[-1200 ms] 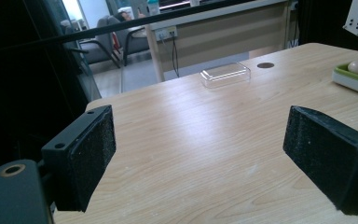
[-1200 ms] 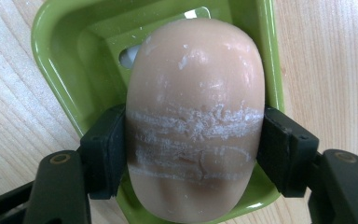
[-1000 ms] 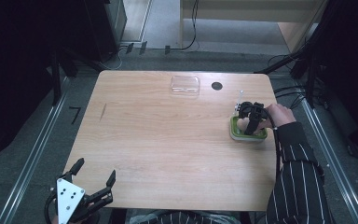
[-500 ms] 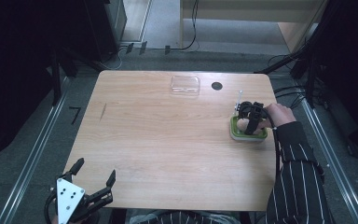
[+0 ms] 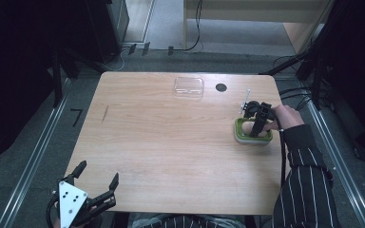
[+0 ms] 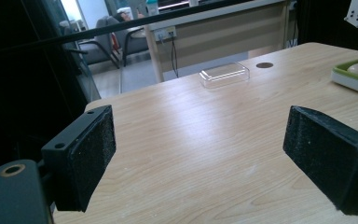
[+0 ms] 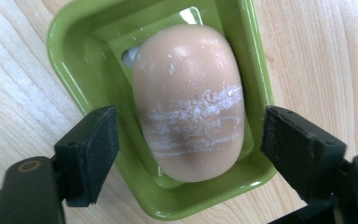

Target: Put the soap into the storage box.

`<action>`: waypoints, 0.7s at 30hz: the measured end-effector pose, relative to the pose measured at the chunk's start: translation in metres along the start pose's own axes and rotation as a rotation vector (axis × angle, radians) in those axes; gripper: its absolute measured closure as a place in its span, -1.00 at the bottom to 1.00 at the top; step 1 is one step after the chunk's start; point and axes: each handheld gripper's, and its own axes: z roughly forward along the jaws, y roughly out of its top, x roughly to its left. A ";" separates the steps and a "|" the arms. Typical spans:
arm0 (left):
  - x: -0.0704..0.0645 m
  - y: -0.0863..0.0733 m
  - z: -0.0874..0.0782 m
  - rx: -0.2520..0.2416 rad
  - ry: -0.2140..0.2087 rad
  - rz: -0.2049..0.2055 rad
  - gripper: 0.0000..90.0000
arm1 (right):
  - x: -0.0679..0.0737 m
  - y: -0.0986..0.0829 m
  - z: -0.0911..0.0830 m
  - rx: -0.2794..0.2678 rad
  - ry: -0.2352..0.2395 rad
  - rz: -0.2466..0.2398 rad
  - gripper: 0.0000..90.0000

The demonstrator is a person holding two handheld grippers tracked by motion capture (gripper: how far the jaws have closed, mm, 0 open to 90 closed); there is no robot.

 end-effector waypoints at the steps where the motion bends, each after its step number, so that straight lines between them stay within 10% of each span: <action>1: 0.001 0.000 0.000 -0.001 0.000 -0.003 -0.79 | 0.000 0.000 -0.001 0.004 0.006 0.020 -0.64; 21: -0.001 0.001 0.005 -0.006 -0.015 -0.004 -0.79 | 0.033 0.007 -0.021 -0.059 0.070 0.259 -0.86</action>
